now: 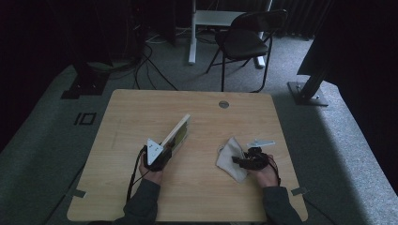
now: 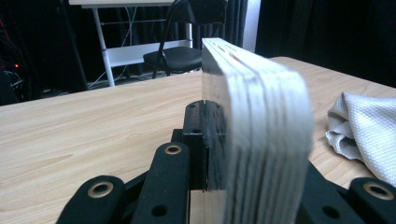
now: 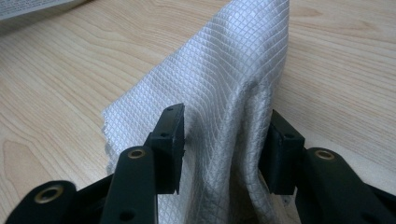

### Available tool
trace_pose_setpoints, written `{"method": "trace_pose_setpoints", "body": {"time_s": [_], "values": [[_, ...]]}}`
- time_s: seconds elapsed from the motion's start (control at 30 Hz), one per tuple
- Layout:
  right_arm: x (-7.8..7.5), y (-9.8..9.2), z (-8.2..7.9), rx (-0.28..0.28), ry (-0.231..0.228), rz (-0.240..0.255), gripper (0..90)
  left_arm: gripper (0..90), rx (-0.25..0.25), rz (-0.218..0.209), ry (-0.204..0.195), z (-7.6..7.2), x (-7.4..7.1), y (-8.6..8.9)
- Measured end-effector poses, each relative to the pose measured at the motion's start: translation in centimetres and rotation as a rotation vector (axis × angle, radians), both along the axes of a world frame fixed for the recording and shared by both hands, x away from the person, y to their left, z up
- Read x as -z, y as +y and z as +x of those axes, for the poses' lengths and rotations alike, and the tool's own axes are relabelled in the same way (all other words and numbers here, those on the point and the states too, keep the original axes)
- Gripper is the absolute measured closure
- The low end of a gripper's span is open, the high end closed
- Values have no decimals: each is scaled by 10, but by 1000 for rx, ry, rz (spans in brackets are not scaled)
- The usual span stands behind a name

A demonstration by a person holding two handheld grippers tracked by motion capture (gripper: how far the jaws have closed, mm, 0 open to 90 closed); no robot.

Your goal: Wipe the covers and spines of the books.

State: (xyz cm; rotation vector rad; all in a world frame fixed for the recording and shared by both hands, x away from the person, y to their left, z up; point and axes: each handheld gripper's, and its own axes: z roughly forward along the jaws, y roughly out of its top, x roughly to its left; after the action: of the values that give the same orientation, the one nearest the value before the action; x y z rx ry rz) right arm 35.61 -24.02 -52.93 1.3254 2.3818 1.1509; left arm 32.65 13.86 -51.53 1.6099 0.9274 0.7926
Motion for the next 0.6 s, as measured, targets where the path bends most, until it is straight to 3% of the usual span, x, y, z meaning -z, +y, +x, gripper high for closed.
{"method": "trace_pose_setpoints", "body": {"time_s": [0.6], "values": [[1,-1,0,-1,3,1,549,777,-7,19,34,-2,9,4]]}}
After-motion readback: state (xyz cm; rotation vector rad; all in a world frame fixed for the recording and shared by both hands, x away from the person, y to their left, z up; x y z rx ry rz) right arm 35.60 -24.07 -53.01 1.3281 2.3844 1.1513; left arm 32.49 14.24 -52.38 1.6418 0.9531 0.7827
